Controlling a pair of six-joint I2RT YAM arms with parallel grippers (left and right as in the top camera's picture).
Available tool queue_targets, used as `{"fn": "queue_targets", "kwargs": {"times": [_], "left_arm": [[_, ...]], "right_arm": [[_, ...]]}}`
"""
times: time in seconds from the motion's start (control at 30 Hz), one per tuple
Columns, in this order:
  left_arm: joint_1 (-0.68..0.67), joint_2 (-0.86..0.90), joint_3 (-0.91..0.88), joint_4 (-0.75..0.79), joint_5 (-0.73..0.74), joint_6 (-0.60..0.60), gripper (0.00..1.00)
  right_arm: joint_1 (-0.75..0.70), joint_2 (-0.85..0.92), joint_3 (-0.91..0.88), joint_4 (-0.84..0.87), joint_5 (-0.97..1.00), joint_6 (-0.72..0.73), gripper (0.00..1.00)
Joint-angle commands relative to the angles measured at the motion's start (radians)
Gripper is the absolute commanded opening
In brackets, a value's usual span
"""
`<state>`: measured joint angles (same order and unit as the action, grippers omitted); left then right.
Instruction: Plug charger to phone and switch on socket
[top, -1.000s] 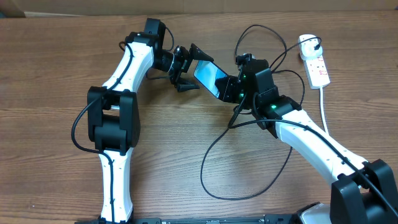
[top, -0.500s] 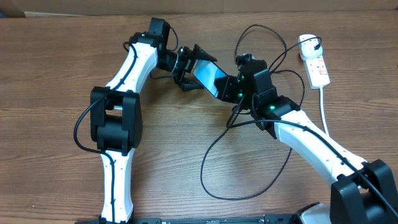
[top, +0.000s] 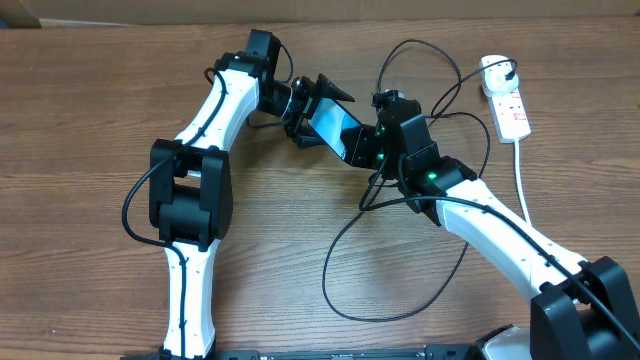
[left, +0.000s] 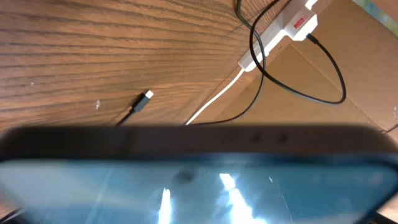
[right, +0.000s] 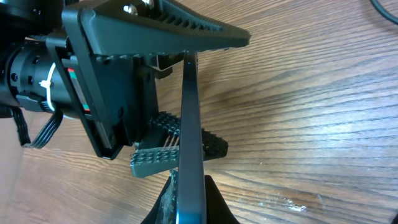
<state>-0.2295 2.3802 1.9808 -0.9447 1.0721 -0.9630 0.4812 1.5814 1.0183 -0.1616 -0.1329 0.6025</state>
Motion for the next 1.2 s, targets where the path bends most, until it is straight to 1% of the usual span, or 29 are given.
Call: {"fn": "queue_targets", "kwargs": {"times": [0.0,0.3,0.4,0.6,0.77,0.93,1.1,1.17], "left_arm": [[0.000,-0.035,-0.001,0.003,-0.035,-0.003,0.89],[-0.001,-0.035,-0.001,0.003,-0.028,-0.006,0.85],[-0.001,-0.035,-0.001,0.003,-0.024,-0.007,0.81],[-0.001,-0.036,-0.001,0.003,-0.005,-0.010,0.80],[-0.001,-0.036,-0.001,0.003,-0.006,-0.010,0.75],[-0.001,-0.035,-0.001,0.003,-0.006,-0.010,0.75],[-0.001,-0.035,-0.001,0.003,-0.006,-0.010,0.74],[-0.001,-0.036,-0.001,0.003,-0.006,-0.011,0.72]], "right_arm": [[0.004,-0.020,0.017,0.006,0.065,-0.008,0.04],[0.004,-0.020,0.017,-0.002,0.064,-0.008,0.04],[0.004,-0.020,0.017,-0.002,0.064,-0.008,0.04],[0.004,-0.020,0.017,-0.002,0.061,-0.007,0.04],[0.004,-0.020,0.017,-0.003,0.061,-0.007,0.05],[0.004,-0.020,0.017,-0.006,0.061,-0.007,0.05],[0.004,-0.020,0.017,-0.007,0.061,-0.007,0.08],[0.004,-0.020,0.017,-0.010,0.061,-0.007,0.08]]}}
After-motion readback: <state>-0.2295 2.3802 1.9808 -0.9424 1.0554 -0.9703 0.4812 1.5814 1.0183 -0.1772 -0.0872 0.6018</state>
